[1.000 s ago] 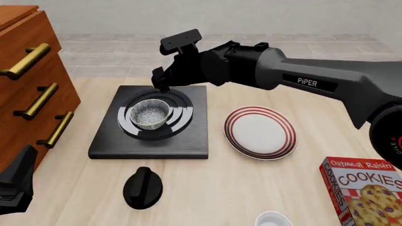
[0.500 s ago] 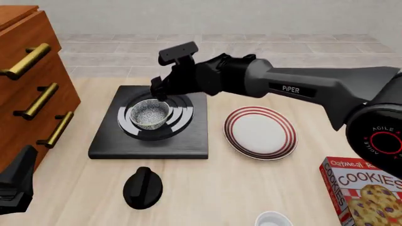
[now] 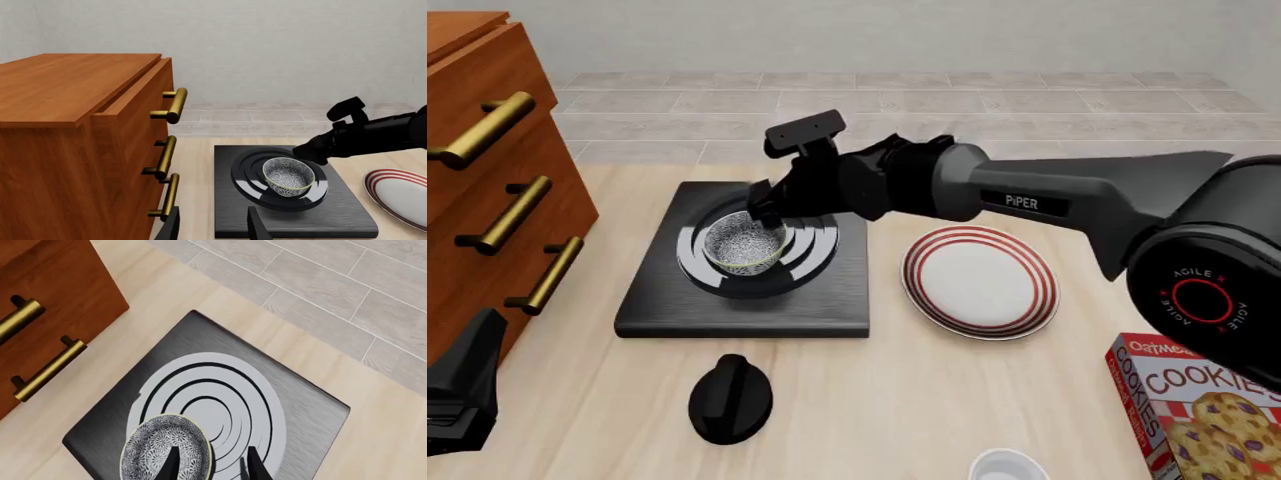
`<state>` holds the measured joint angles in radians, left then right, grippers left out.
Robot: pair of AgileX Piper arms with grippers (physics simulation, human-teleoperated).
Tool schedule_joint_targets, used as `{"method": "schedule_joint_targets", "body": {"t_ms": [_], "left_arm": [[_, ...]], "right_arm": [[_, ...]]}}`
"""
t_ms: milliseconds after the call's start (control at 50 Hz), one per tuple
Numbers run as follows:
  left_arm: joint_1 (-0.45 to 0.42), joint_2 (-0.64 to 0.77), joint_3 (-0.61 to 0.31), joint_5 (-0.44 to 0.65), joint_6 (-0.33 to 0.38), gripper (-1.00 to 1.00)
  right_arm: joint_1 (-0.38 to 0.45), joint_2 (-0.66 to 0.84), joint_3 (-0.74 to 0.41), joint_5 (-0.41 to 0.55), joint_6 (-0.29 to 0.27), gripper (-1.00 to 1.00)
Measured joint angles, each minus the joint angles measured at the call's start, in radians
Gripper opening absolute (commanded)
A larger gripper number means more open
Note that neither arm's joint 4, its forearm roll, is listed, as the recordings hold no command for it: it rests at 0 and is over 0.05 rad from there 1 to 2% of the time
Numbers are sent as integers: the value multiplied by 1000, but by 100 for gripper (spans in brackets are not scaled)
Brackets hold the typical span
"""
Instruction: Pick the akita bowl on the stove and place it on the plate.
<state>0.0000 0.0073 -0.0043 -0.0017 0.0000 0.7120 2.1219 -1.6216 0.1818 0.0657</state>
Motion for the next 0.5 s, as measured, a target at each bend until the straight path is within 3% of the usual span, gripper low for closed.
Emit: {"method": "schedule_joint_targets", "body": {"t_ms": [500], "left_arm": [[0, 0, 0, 0, 0, 100]], "right_arm": [[5, 37, 2, -26, 13, 100]]}}
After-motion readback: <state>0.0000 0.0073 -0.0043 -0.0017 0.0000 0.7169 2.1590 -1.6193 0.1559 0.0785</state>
